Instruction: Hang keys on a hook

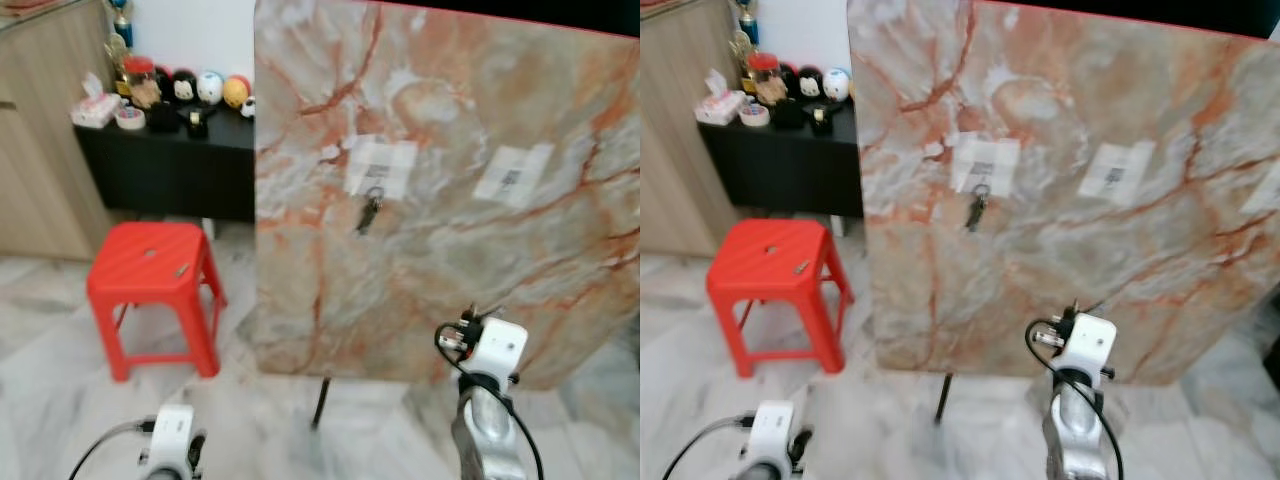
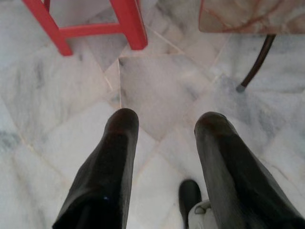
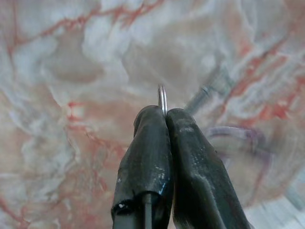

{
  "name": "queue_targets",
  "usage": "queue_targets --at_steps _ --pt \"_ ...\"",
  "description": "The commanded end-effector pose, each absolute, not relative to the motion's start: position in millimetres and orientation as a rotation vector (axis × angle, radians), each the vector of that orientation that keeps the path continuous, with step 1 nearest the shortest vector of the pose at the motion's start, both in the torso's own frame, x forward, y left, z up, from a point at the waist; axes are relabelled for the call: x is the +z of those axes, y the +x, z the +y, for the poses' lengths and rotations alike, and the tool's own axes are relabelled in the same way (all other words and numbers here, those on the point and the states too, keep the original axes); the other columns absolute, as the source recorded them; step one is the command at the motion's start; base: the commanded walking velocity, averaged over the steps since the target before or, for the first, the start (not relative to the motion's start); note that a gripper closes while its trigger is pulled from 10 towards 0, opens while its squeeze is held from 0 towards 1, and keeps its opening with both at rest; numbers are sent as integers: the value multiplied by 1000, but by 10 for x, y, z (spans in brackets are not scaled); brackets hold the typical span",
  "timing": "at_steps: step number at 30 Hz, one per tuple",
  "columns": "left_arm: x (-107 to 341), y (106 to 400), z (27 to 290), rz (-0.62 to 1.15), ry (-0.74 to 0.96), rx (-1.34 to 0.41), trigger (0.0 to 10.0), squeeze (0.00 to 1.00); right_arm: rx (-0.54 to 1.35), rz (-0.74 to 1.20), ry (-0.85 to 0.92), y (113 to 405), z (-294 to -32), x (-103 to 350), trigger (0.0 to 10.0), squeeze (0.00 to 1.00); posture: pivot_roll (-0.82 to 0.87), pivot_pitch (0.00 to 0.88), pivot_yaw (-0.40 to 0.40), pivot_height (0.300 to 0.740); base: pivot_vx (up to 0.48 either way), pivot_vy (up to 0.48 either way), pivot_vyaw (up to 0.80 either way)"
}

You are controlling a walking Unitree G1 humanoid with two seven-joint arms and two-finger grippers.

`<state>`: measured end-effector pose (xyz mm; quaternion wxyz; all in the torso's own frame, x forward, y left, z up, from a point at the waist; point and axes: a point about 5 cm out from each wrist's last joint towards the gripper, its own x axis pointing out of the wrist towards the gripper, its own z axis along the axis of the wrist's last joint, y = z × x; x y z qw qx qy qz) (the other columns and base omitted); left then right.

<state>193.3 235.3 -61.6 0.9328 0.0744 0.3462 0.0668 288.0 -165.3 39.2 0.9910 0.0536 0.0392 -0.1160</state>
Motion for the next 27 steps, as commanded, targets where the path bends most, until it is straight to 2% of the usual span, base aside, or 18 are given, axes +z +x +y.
queue_targets --at_steps 1,8,19,27 --pt "-620 1965 2269 702 125 115 10000 0 -255 56 97 2894 -1746 436 10000 0 76 0 -90 740 0 0 0" --pt "-614 1971 2271 692 94 129 10000 0 -265 5 54 2989 -1773 566 10000 0 72 0 -89 740 0 0 0" --pt "-583 2026 2263 668 73 139 10000 0 -172 -115 -138 3113 -1708 802 10000 0 72 0 -83 740 0 0 0" --pt "-570 2051 2253 661 62 136 10000 0 -192 -190 -411 3179 -1701 947 10000 0 66 0 -76 740 0 0 0"
